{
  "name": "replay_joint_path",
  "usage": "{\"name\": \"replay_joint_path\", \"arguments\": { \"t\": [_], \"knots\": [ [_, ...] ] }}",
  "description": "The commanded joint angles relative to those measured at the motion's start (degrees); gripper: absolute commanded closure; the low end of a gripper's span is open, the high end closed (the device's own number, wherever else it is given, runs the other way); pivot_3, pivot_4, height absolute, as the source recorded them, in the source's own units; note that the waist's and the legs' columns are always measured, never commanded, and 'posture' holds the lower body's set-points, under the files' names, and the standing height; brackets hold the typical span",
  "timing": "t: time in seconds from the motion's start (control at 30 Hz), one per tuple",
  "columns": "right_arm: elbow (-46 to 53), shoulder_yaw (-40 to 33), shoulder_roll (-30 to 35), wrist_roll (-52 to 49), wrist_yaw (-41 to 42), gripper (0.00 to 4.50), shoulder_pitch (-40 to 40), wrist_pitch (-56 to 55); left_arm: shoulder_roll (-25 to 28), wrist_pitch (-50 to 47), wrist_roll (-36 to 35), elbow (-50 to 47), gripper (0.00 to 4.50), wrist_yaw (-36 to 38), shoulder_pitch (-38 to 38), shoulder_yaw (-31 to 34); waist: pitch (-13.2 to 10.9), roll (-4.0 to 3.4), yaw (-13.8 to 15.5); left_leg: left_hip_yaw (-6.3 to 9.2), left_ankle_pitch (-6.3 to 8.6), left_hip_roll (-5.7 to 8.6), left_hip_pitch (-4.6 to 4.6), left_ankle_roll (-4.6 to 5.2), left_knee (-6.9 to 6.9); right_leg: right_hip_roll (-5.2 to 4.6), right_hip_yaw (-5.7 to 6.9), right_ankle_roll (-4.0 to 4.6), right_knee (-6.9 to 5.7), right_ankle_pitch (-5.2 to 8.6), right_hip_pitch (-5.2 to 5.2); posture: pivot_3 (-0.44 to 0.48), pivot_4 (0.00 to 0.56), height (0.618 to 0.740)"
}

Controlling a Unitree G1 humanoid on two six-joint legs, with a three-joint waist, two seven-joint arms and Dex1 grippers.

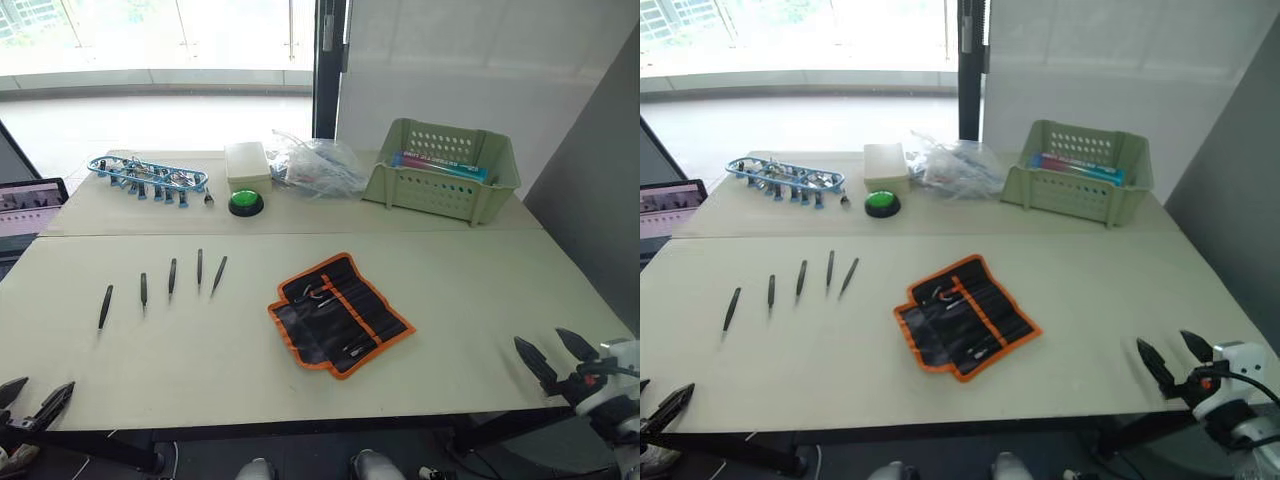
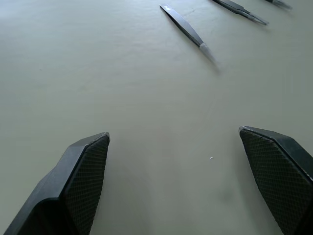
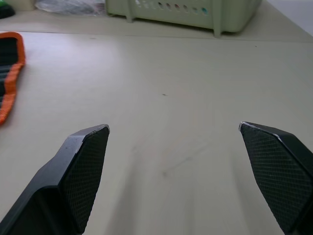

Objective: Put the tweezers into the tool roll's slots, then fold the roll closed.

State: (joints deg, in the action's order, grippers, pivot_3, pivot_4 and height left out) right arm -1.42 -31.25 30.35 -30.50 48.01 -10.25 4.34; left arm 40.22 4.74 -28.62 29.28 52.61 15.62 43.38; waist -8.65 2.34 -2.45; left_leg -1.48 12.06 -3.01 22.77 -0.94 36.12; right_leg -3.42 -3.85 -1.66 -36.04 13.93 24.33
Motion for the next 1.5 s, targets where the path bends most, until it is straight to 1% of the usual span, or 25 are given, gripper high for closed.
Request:
{"name": "replay_joint_path", "arguments": {
  "t": [0.03, 0.13, 0.23, 0.33, 0.5, 0.63, 0.77, 0.9, 1.0, 1.1, 1.2, 1.27, 1.33, 1.5],
  "knots": [
    [4.3, 2.4, 3.5, -2.3, 4.8, 0.0, 1.0, 2.4, -1.5, -1.1, -1.0, -4.0, 0.01, -2.9, 0.2, 0.5, 0.0, 0.0, 0.1, -0.03, 0.0, 0.01, 0.0, 0.0, 0.0, -0.01, -0.01, -0.01, 0.0, 0.0, -0.02, 0.0, 0.15, 0.738],
    [7.9, 5.4, 6.9, -3.6, 9.5, 0.0, 1.2, 4.9, -3.6, -2.8, -1.0, -7.4, 0.01, -6.6, -0.3, -0.4, 0.0, 0.05, 0.3, -0.07, -0.01, 0.01, 0.01, 0.02, 0.02, -0.01, -0.02, -0.02, 0.0, 0.0, -0.02, 0.0, 0.15, 0.738],
    [11.2, 7.8, 9.2, -4.6, 11.7, 0.0, 2.6, 6.9, -5.4, -4.6, -0.9, -10.6, 0.01, -10.7, -1.4, -0.9, 0.0, 0.08, 0.6, -0.08, -0.11, 0.01, 0.02, 0.19, 0.05, 0.0, -0.01, -0.07, 0.0, 0.02, -0.05, 0.0, 0.15, 0.738],
    [15.7, 11.8, 11.3, -4.7, 14.3, 0.0, 3.9, 8.8, -7.4, -7.6, -0.7, -14.4, 0.01, -14.7, -3.3, -3.0, 0.0, 0.09, 1.0, -0.08, -0.11, 0.03, 0.04, 0.18, 0.12, 0.0, -0.02, -0.12, 0.0, 0.0, -0.06, 0.0, 0.15, 0.738],
    [17.5, 14.1, 12.4, -4.4, 15.6, 0.0, 4.4, 9.6, -7.7, -9.6, 0.7, -15.0, 0.01, -17.6, -6.1, -5.7, 0.1, 0.11, 1.8, -0.08, -0.11, 0.05, 0.04, 0.18, 0.21, 0.02, -0.02, -0.16, 0.01, -0.03, -0.08, 0.0, 0.15, 0.738],
    [17.4, 14.9, 12.4, -3.1, 16.1, 0.0, 4.0, 8.9, -7.0, -11.8, 1.9, -13.8, 0.01, -19.8, -9.1, -7.6, 0.1, 0.1, 2.1, -0.09, -0.26, 0.08, 0.06, 0.43, 0.23, 0.0, -0.02, -0.17, 0.01, -0.03, -0.1, 0.0, 0.15, 0.738],
    [18.1, 15.2, 12.1, -3.1, 15.4, 0.0, 3.9, 9.5, -6.5, -12.9, 4.4, -11.2, 0.01, -20.8, -13.5, -11.0, 0.1, 0.09, 2.3, -0.09, -0.26, 0.08, 0.05, 0.43, 0.23, 0.01, -0.02, -0.18, -0.02, -0.04, -0.09, 0.0, 0.15, 0.738],
    [18.1, 15.5, 11.9, -2.9, 14.8, 0.0, 3.6, 9.6, -6.0, -12.9, 7.7, -4.1, 0.01, -23.7, -20.1, -13.5, 0.1, 0.01, 3.1, -0.09, -0.26, 0.13, 0.04, 0.43, 0.23, 0.0, -0.02, -0.22, -0.04, -0.08, -0.12, 0.0, 0.15, 0.738],
    [18.4, 15.9, 11.7, -2.8, 14.3, 0.0, 3.6, 9.7, -6.6, -12.2, 9.2, 0.2, 0.01, -23.6, -23.9, -15.5, 0.2, -0.18, 3.2, -0.09, -0.27, 0.15, 0.01, 0.43, 0.23, 0.01, -0.02, -0.25, -0.07, -0.14, -0.16, 0.0, 0.15, 0.738],
    [18.3, 15.9, 11.8, -2.8, 14.1, 0.0, 3.4, 9.6, -7.6, -11.8, 10.8, 2.7, 0.01, -23.5, -25.7, -17.5, 0.3, -0.48, 3.3, -0.09, -0.27, 0.17, -0.04, 0.43, 0.23, 0.0, -0.02, -0.26, -0.1, -0.18, -0.21, 0.0, 0.15, 0.738],
    [18.0, 15.6, 11.8, -2.8, 13.7, 0.0, 3.4, 9.5, -8.9, -11.9, 10.9, 2.3, 0.79, -22.4, -25.9, -18.7, 0.5, -0.74, 3.4, -0.09, -0.27, 0.19, -0.06, 0.43, 0.24, -0.01, -0.02, -0.3, -0.09, -0.2, -0.26, 0.0, 0.15, 0.738],
    [17.9, 15.6, 11.8, -2.9, 13.6, 0.0, 3.4, 9.5, -9.3, -12.1, 11.5, 1.9, 1.51, -21.9, -25.7, -19.5, 0.6, -0.9, 3.5, -0.09, -0.27, 0.2, -0.06, 0.43, 0.29, -0.02, -0.03, -0.33, -0.08, -0.22, -0.29, 0.0, 0.15, 0.738],
    [17.8, 15.6, 11.7, -3.0, 13.4, 0.0, 3.3, 9.6, -10.0, -12.8, 11.1, 1.3, 2.12, -21.7, -25.8, -19.8, 0.6, -1.01, 3.7, -0.09, -0.27, 0.21, -0.05, 0.43, 0.33, -0.02, -0.04, -0.34, -0.06, -0.21, -0.31, 0.0, 0.15, 0.738],
    [17.5, 15.6, 11.6, -2.8, 12.9, 0.0, 3.4, 9.3, -11.0, -14.4, 10.6, 0.5, 3.78, -22.0, -25.9, -19.6, 0.7, -1.13, 3.9, -0.09, -0.27, 0.23, -0.01, 0.43, 0.45, -0.03, -0.05, -0.37, -0.05, -0.21, -0.32, 0.0, 0.15, 0.738]
  ]
}}
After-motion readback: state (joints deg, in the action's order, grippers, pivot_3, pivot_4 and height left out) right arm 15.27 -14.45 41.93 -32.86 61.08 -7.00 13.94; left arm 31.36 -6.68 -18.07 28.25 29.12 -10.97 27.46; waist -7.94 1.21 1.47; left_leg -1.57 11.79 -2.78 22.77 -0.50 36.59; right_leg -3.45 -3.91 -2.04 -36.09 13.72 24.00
